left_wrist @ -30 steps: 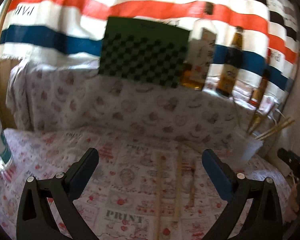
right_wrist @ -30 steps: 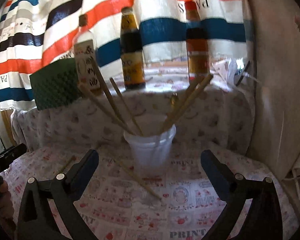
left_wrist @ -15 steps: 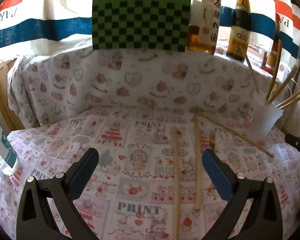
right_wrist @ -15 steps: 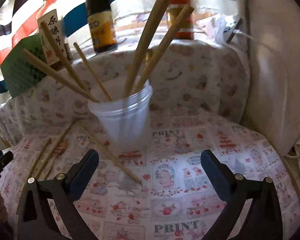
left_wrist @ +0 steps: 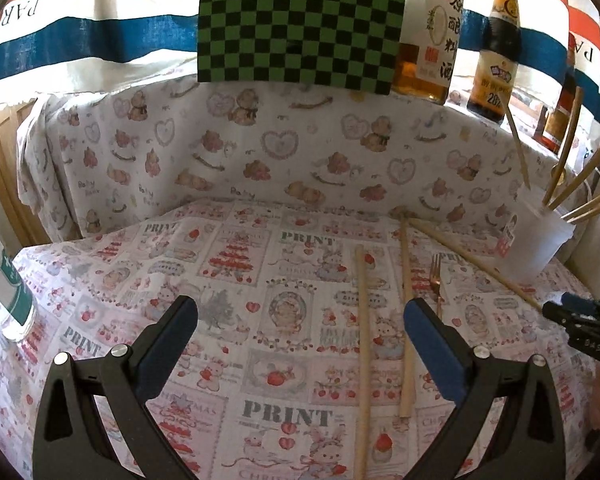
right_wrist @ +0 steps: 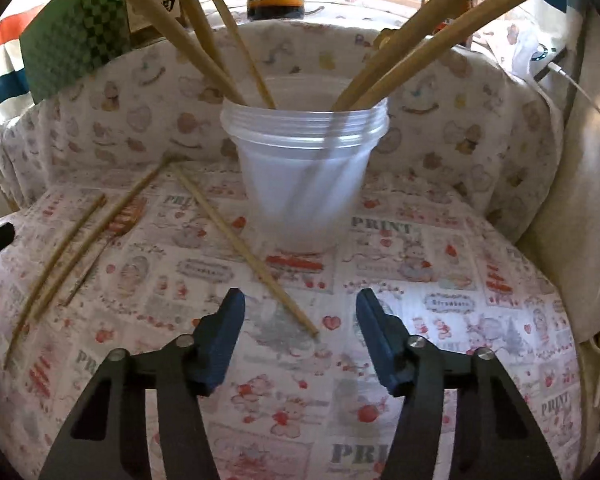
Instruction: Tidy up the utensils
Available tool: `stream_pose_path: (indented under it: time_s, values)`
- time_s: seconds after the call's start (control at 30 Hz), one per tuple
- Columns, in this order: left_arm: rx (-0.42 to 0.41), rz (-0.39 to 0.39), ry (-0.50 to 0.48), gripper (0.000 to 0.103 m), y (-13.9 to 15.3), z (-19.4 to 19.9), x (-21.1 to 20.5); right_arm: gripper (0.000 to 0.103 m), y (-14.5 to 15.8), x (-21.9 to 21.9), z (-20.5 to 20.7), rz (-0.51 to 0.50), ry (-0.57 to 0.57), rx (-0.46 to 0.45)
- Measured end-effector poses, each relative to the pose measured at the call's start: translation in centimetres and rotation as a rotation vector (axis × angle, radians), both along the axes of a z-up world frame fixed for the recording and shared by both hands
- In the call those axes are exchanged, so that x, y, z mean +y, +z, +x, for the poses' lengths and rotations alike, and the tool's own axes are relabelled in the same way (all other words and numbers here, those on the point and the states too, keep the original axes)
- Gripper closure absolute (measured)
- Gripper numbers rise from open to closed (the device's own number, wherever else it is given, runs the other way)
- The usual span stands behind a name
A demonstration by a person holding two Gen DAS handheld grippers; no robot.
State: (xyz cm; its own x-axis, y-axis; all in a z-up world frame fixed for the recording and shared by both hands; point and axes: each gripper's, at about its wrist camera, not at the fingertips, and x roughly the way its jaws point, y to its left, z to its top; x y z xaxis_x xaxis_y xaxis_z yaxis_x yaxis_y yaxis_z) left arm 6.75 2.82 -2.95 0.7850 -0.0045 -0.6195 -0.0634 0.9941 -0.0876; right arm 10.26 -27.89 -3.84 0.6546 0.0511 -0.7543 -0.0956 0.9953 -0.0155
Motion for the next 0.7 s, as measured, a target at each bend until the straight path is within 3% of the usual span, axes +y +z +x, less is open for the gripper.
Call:
stream_pose_path:
  time_s: [0.2, 0.33, 0.47, 0.63, 0.7]
  values:
    - [0.009, -0.015, 0.006, 0.001, 0.0, 0.1, 0.3, 0.064, -1.1, -0.2, 0.6, 0.002, -0.008, 0.053]
    - [0.017, -0.006, 0.012, 0.001, -0.1, 0.1, 0.2, 0.088, -1.0, 0.3, 0.2, 0.007, 0.014, 0.055]
    - [0.022, -0.004, 0.011, 0.001, -0.3, 0.2, 0.1, 0.093, -1.0, 1.0, -0.5, 0.006, 0.065, 0.058]
    - [0.047, -0.056, -0.007, 0.001, -0.6, 0.5, 0.5, 0.1, -0.6, 2.2, -1.5, 0.046, 0.154, 0.06]
    - [0.05, -0.064, 0.003, 0.001, -0.7, 0.6, 0.7, 0.1, 0.6, 2.9, -2.8, 0.087, 0.207, -0.011]
